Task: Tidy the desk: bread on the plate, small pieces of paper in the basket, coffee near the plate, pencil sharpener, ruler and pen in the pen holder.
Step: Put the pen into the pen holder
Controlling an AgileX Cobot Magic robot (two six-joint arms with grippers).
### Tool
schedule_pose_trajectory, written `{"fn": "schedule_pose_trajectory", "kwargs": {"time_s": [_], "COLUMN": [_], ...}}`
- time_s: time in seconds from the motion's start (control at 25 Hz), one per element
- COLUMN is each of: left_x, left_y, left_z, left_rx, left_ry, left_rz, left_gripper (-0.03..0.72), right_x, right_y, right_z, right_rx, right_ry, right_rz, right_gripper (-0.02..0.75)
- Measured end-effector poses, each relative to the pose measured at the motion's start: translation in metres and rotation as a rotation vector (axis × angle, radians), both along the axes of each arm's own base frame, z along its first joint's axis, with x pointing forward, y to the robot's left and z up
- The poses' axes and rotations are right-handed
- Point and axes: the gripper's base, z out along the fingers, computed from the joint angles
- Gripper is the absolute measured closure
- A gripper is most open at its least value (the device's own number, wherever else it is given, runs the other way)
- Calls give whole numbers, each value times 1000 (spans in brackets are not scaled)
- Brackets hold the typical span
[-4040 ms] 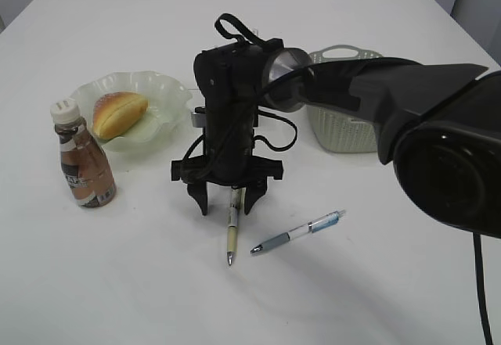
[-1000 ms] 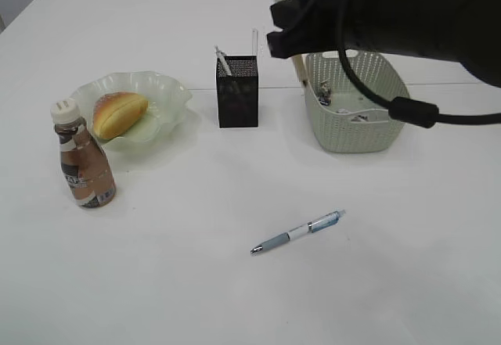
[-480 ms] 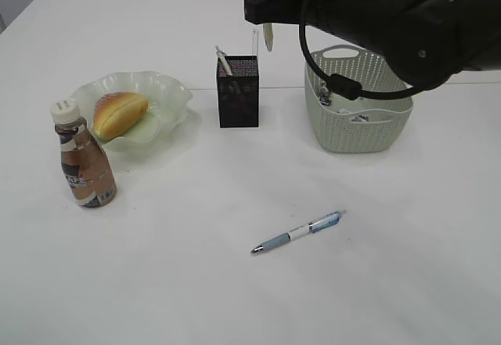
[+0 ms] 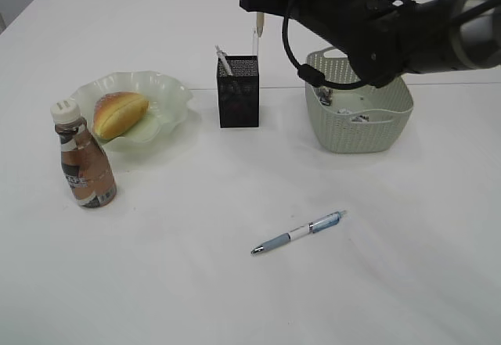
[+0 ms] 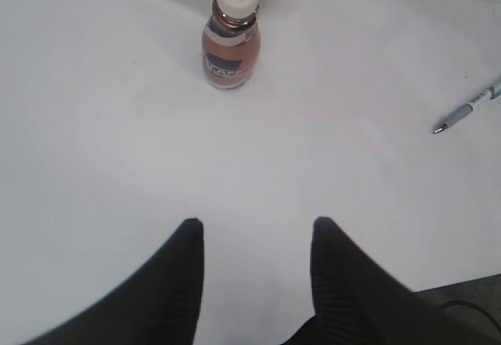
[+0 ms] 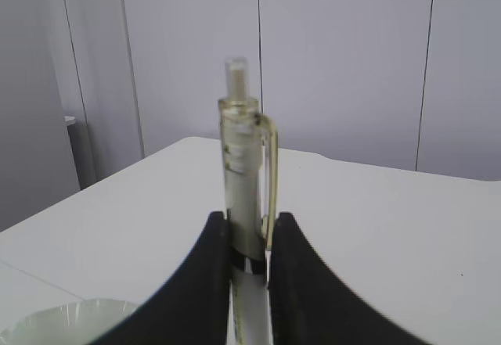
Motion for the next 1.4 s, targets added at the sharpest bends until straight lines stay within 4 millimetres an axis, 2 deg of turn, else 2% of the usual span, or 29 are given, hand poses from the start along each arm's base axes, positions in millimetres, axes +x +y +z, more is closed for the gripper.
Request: {"fn": "schedule_pose_trajectory", "kwargs": {"time_s": [0.2, 0.44, 0.76, 1.4], "left_x": [0, 0, 0, 0], "left_y": [0, 0, 0, 0], "left_z": [0, 0, 0, 0], "left_rx": [0, 0, 0, 0], "left_ry": [0, 0, 0, 0], "left_rz": [0, 0, 0, 0], "left_gripper": [366, 372, 376, 380], "right_x": [25, 44, 59, 78], "right_y": [9, 16, 7, 9], "right_z": [-1, -22, -53, -84], "right_rx": [16, 20, 5, 99], "right_ry": [-10, 34, 86, 153], "right_rz": [-4, -7, -36, -44], "right_gripper": [646, 645, 645, 645]}}
